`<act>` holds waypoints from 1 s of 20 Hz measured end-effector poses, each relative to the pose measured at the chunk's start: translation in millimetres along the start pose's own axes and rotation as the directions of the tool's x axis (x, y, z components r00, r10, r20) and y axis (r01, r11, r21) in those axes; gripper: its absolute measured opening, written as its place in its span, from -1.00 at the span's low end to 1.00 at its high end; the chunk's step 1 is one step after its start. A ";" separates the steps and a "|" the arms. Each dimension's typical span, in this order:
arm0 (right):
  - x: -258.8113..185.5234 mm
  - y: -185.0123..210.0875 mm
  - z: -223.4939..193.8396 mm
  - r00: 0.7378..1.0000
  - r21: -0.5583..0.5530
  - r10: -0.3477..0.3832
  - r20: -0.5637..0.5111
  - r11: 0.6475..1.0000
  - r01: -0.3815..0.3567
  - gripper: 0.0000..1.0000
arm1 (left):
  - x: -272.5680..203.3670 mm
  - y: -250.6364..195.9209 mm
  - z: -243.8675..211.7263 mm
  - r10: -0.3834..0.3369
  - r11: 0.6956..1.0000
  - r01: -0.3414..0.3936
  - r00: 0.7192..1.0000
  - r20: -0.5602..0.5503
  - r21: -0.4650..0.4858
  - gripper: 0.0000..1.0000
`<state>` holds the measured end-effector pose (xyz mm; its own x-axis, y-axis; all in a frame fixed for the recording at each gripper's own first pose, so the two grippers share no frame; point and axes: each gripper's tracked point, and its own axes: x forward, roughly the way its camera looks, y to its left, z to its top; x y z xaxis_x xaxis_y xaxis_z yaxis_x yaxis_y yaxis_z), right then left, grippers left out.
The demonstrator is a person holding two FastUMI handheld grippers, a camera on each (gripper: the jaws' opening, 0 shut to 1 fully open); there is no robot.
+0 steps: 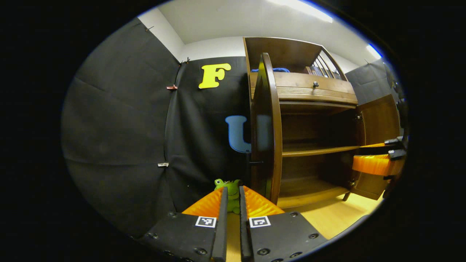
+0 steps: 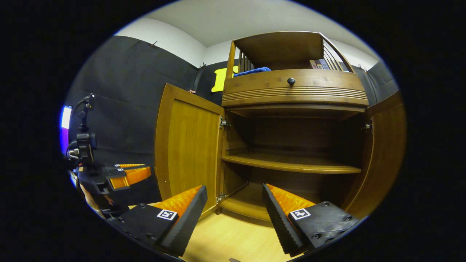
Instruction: Open the right door of the double-door shoe cabinet with the right hand, and open the left door with the left hand.
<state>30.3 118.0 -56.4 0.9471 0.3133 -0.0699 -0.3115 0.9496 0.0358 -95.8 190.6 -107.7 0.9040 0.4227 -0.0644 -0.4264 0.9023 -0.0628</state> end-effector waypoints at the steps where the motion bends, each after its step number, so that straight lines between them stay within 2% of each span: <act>1: -2.4 -4.1 2.2 1.000 -0.005 -0.014 0.007 1.000 0.014 0.92 | -7.8 -6.9 7.2 -0.028 0.999 0.028 1.000 0.014 -0.033 -0.66; 3: -11.0 -15.2 6.4 0.999 -0.008 -0.048 0.018 0.999 0.048 0.92 | -24.6 -16.2 25.3 -0.059 0.996 0.062 0.997 0.051 -0.058 -0.72; 5: -22.4 -27.5 11.0 0.996 -0.008 -0.087 0.027 0.996 0.087 0.92 | -33.9 -27.3 37.9 -0.084 0.995 0.088 0.993 0.077 -0.041 -0.72; 6: -27.6 -33.4 12.7 0.994 -0.010 -0.107 0.032 0.994 0.108 0.92 | -38.4 -41.0 39.8 -0.118 0.992 0.121 0.990 0.078 -0.034 -0.61; 7: -35.0 -39.3 14.5 0.991 -0.014 -0.128 0.037 0.992 0.129 0.92 | -42.3 -56.9 42.6 -0.162 0.986 0.165 0.984 0.079 -0.032 -0.72; 10: -56.1 -57.8 17.7 0.981 -0.018 -0.188 0.047 0.982 0.189 0.94 | -48.9 -102.7 54.0 -0.293 0.955 0.297 0.951 0.095 -0.027 -0.70; 13: -77.3 -77.5 21.7 0.966 -0.019 -0.252 0.055 0.967 0.253 0.93 | -47.8 -143.0 58.8 -0.399 0.915 0.402 0.911 0.103 -0.011 -0.53; 17: -103.3 -98.0 27.0 0.947 -0.014 -0.314 0.072 0.949 0.315 0.90 | -39.4 -170.4 52.4 -0.458 0.889 0.458 0.885 0.081 0.021 0.65; 19: -111.5 -103.3 29.9 0.941 -0.017 -0.330 0.079 0.943 0.333 0.90 | -29.9 -176.5 47.1 -0.455 0.891 0.454 0.888 0.068 0.026 0.93; 20: -114.1 -106.1 30.3 0.938 -0.019 -0.336 0.079 0.941 0.339 0.92 | -29.8 -175.5 47.4 -0.447 0.895 0.446 0.892 0.067 0.024 0.96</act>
<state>-42.4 -18.8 -22.0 0.9997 -0.0262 0.0009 0.0262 0.9996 -0.0089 -46.5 23.6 -47.5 0.9991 -0.0202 0.0376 0.0224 0.9979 -0.0612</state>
